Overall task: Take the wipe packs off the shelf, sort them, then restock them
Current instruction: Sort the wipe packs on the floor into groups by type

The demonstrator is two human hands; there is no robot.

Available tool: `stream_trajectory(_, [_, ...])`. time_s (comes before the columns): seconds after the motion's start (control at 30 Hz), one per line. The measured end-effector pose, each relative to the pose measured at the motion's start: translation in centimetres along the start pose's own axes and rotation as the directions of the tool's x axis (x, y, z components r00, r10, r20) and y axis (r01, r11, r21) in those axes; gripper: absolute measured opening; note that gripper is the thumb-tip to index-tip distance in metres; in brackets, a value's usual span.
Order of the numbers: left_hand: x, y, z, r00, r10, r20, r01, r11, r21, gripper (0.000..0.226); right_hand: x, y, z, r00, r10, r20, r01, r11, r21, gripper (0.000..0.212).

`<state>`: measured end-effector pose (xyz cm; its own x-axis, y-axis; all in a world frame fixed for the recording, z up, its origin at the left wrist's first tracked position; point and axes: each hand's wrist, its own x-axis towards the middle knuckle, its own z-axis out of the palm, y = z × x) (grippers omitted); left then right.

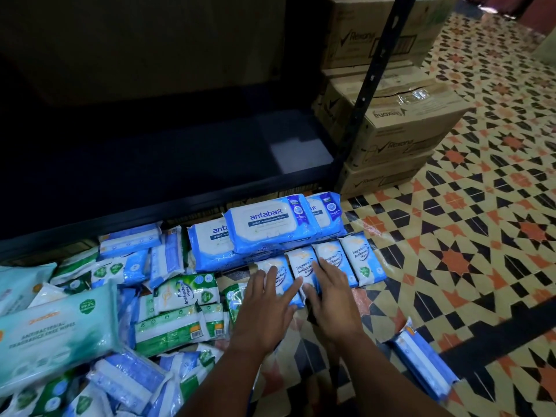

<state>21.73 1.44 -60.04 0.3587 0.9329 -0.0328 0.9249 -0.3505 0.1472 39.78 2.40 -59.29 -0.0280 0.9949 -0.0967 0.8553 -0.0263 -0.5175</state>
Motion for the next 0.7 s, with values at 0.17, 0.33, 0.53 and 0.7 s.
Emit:
stream_trajectory(0.17, [0.3,0.5,0.1,1.0,0.011,0.009,-0.011,1.0,0.008,0.057,0.7,0.5,-0.6,1.0,0.018,-0.008,-0.018,1.0,0.023,0.049])
stream_trajectory(0.33, [0.4,0.5,0.0,1.0,0.009,-0.012,-0.008,0.999,0.033,0.054,0.3,0.5,-1.7,0.973,0.095,-0.212,-0.111,0.992,-0.061,0.042])
stream_trajectory(0.53, [0.4,0.5,0.3,1.0,0.014,-0.015,-0.013,0.999,0.046,0.058,0.7,3.5,-0.8,0.938,0.341,-0.062,-0.346,0.912,-0.219,0.053])
stream_trajectory(0.7, [0.8,0.6,0.2,1.0,0.004,0.005,-0.005,1.0,0.026,0.058,0.9,1.7,-3.3,0.932,0.362,-0.016,-0.359,0.916,-0.178,0.052])
